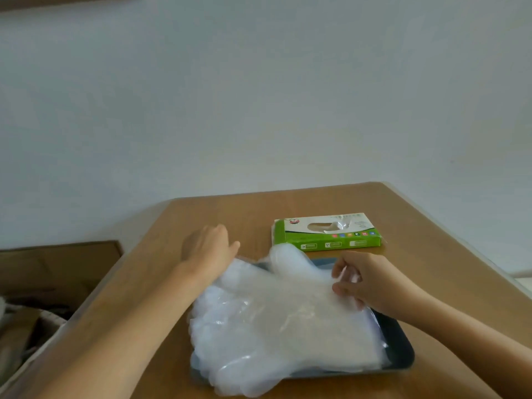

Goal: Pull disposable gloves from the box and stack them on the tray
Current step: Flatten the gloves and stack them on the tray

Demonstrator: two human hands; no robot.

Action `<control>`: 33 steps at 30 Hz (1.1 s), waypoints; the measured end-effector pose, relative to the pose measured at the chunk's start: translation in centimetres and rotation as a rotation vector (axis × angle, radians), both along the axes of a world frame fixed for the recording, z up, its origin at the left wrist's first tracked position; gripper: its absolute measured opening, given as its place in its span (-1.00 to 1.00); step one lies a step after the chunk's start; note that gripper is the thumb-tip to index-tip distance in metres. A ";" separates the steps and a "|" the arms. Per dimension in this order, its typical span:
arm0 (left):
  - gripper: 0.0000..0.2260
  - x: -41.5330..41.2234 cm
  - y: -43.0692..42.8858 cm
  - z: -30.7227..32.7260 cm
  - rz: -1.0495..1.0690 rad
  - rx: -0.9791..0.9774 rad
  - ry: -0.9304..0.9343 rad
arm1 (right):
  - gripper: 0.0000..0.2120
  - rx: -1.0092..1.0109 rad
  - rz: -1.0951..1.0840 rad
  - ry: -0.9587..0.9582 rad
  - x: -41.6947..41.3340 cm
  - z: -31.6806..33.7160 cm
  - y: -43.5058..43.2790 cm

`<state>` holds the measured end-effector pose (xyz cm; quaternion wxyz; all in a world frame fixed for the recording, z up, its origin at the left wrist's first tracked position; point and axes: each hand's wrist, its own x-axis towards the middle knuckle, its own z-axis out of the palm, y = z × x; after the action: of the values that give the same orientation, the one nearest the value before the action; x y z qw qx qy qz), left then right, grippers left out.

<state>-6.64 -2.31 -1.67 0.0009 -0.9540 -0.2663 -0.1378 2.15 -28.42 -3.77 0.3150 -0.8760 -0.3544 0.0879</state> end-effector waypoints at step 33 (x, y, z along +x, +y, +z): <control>-0.31 -4.8 -3.4 2.8 -0.465 -0.534 0.618 | -0.41 -0.514 0.358 -0.085 2.8 4.0 -1.2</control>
<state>-11.47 -5.75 1.08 -0.1965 -0.9514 -0.0591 0.2295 4.95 -29.62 0.26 0.0475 -0.8536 -0.4820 0.1920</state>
